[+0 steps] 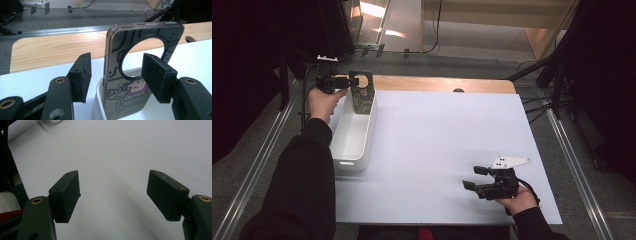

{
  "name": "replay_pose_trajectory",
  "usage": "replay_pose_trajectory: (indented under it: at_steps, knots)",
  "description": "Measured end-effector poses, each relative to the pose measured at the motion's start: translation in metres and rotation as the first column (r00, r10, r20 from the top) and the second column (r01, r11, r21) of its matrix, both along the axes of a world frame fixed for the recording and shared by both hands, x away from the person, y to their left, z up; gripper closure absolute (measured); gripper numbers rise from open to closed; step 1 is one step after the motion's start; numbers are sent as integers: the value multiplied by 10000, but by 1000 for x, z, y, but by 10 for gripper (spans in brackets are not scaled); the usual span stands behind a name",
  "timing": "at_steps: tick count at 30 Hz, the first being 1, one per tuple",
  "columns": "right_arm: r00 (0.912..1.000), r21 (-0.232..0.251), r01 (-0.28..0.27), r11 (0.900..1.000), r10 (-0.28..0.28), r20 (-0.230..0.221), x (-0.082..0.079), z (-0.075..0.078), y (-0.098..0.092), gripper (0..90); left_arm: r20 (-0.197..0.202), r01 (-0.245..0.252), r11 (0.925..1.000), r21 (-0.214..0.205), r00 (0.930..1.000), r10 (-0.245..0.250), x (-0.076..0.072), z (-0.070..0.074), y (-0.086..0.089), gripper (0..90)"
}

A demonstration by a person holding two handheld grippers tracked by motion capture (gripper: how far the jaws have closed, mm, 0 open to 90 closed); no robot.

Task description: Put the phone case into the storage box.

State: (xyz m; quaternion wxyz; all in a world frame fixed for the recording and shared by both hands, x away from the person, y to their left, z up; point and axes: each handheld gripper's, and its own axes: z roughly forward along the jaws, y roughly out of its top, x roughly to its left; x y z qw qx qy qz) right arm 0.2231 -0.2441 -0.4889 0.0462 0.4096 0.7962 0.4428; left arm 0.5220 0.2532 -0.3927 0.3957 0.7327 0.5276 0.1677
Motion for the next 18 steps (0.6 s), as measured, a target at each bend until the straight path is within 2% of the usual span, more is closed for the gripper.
replay_pose_trajectory:
  at_steps: [4,8,18]
  knots:
    - [10000,14,-31,10000,31,23,1,0,0,258,-193,187,9998,-92,9996,-188,-3,4,0,395]
    - [10000,22,-59,10000,59,20,2,0,1,258,-361,261,9996,82,9990,-258,-6,7,0,395]
    - [9999,-26,-123,9999,122,-19,4,0,3,257,-469,473,9987,-168,9977,-481,-17,21,6,395]
